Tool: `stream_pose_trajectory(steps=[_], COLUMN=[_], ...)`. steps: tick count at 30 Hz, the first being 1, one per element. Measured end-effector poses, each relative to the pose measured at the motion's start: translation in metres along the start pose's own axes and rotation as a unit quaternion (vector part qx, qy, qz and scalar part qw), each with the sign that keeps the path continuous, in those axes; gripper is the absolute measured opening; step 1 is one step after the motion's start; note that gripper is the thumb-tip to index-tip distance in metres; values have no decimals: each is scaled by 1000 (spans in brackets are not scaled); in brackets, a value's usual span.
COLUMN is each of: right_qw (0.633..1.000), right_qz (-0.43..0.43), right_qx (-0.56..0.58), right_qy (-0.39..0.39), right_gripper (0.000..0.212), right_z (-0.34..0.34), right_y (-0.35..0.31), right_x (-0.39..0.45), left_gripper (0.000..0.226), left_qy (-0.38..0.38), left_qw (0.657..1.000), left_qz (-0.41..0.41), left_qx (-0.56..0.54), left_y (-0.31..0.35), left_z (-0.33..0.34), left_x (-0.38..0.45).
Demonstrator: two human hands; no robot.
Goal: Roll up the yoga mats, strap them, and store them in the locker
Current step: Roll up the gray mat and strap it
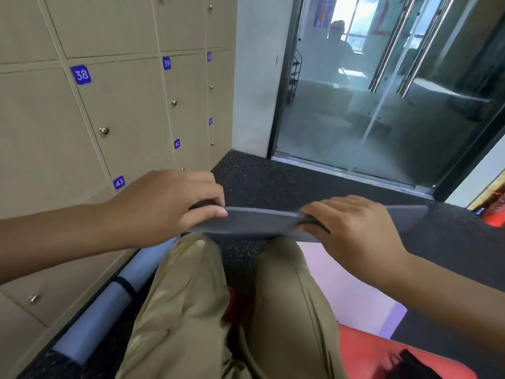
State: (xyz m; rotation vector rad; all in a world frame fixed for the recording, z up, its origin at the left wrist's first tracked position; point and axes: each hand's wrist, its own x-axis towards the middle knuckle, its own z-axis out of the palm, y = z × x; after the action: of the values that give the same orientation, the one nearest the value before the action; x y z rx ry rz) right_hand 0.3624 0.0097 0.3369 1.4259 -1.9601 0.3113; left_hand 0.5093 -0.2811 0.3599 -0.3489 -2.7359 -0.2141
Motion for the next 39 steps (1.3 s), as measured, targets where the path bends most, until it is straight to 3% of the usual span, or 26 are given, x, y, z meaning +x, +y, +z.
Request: stream_pose_trajectory(steps=[6,14,26,31,35,39], right_qw=[996,963,937,885,839,803], right_qz=[51,93,164,249,311,362], right_qx=[59,175,226,288,326,340], right_qy=[-46,-182,-210,-267,-305,-329], right_gripper=[26,25,27,23,4,8], right_z=[-6,10,23,20,22,23], right_y=[-46,-96,-98,-90,-80,-76], right_x=[-69,-165,-184,-173,-164,-157], left_gripper=[23,23,32,37,30,33], left_qy=[-25,-113,-142,-156,-107,-63], left_qw=[999,992,989,987,991,993], left_qz=[26,3,10,28,22,3], left_qx=[-18,-59,-41,10,78,102], left_y=[31,64,78,81,94,98], left_z=[38,103,136,141,145,148], left_x=[-51,-118,-125,-122,-117,-111])
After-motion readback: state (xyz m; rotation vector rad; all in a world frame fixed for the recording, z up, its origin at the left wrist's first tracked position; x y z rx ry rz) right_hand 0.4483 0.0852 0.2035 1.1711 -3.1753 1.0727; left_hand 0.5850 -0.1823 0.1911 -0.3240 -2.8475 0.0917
